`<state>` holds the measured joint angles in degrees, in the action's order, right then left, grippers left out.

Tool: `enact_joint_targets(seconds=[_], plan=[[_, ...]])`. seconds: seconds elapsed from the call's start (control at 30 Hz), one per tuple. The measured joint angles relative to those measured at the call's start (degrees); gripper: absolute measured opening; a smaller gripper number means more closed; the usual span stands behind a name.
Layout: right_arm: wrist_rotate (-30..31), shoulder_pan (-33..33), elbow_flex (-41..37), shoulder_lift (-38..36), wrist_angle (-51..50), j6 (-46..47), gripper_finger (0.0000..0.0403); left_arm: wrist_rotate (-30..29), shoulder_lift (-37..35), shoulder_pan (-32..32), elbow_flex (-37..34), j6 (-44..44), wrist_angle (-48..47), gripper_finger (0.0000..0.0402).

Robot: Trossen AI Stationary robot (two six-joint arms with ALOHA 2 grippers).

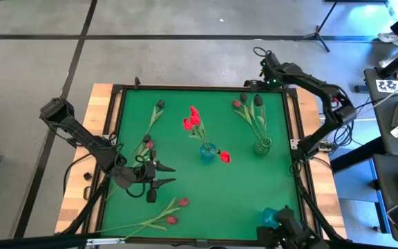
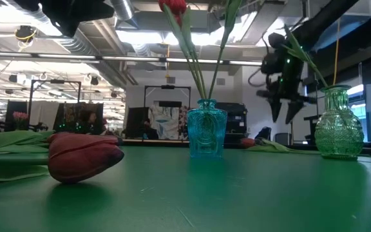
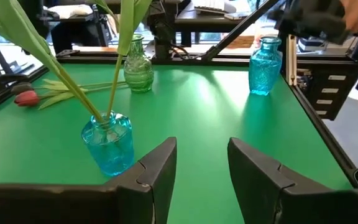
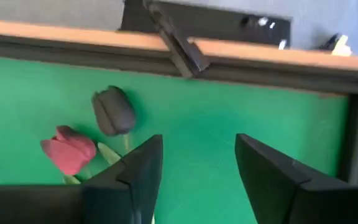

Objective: Sort flowers into vase by color
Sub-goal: Put the black flower in the green vase

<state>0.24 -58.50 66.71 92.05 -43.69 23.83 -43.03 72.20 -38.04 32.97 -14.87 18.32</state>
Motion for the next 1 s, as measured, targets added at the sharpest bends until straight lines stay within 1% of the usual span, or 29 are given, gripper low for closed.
enact_joint_targets(seconds=[0.1, 0.23, 0.33, 0.4, 0.57, 0.63, 0.83, 0.9, 1.0], plan=[[-1.36, 1.02, -0.19, 2.96, 0.66, -0.34, 0.0209, -0.09, 0.00, 0.15, 0.00, 0.00, 0.01, 0.0141], [-1.82, 4.00, -0.19, 6.31, 1.13, -0.20, 0.0202, -0.48, 0.00, 0.26, 0.00, 0.00, 0.05, 0.0141], [0.46, 6.11, -0.19, 7.52, 1.14, 0.25, 0.0195, -0.44, 0.00, 0.23, 0.00, -0.06, 0.12, 0.0141], [0.35, 6.76, -0.16, 7.88, 1.27, 1.24, 0.0190, -0.42, 0.00, 0.21, 0.00, -0.82, 0.12, 0.0141], [-1.27, 7.16, -0.12, 8.24, 1.35, 1.86, 0.0178, -0.39, 0.00, -0.60, 0.00, -1.54, 0.14, 0.0141], [-0.90, 7.14, -0.12, 8.21, 1.02, 1.84, 0.0174, -0.36, 0.00, -0.91, 0.00, -1.53, 0.14, 0.0141], [-0.92, 7.17, -0.08, 6.81, -4.04, 1.86, 0.0170, -0.39, 0.00, -0.96, 0.00, -1.22, 0.14, 0.0141], [-0.95, 8.04, -0.12, 6.55, -6.63, 2.04, 0.0170, -0.37, 0.00, -0.96, 0.00, -1.22, 0.14, 0.0141], [-1.03, 10.01, -2.49, 5.26, -5.01, 2.74, 0.0170, -0.37, 0.00, -0.98, 0.00, -1.31, 0.14, 0.0141]])
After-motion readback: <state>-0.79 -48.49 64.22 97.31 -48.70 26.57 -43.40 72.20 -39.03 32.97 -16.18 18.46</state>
